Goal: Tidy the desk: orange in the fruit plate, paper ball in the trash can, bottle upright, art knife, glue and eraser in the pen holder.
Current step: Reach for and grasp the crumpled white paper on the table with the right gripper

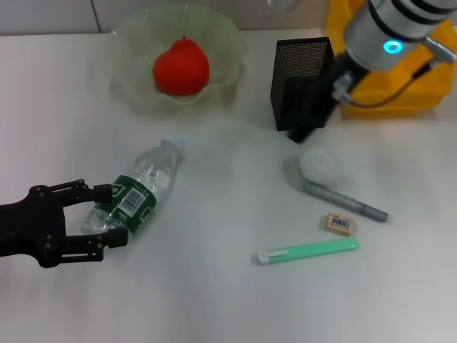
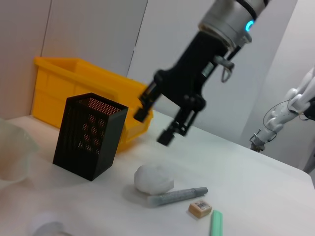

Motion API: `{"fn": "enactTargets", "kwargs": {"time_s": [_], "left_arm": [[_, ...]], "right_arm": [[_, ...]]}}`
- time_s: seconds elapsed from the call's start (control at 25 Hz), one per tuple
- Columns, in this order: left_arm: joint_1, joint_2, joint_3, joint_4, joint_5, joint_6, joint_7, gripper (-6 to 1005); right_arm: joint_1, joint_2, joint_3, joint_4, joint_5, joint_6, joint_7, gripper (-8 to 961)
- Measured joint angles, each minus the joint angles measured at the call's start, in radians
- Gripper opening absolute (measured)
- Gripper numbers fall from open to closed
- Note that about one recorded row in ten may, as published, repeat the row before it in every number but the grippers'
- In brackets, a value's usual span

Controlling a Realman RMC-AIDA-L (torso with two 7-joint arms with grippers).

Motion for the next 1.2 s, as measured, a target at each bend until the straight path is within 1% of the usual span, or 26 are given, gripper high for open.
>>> {"fn": "enactTargets", "kwargs": {"time_s": [0.24,0.4,0.6,0.96,1.2], "left_arm": [[-0.013,0.000,0.002,0.000,0.001,-0.003,0.000,858],[-0.015,0.000,0.002,0.000,0.002,-0.007,0.003,857],[-0.016,-0.001,-0.001,-0.005,0.002,-0.008,0.010,857],[-0.016,-0.006,0.002,-0.006,0.007,-0.022,0.011,857],[-0.016,-0.007,0.002,-0.009,0.008,-0.027,0.012,857]], "right_arm": [[0.002,0.001,-0.004,0.057,-0.036,-0.039,0.038,775],[0.000,0.002,-0.001,0.090,-0.037,-0.034,0.042,769],[0.002,0.005,-0.010,0.158,-0.039,0.017,0.058,755],[0.010,0.007,-0.045,0.241,-0.035,0.098,0.080,729],[0.019,0.008,-0.051,0.288,-0.037,0.135,0.089,711]]}}
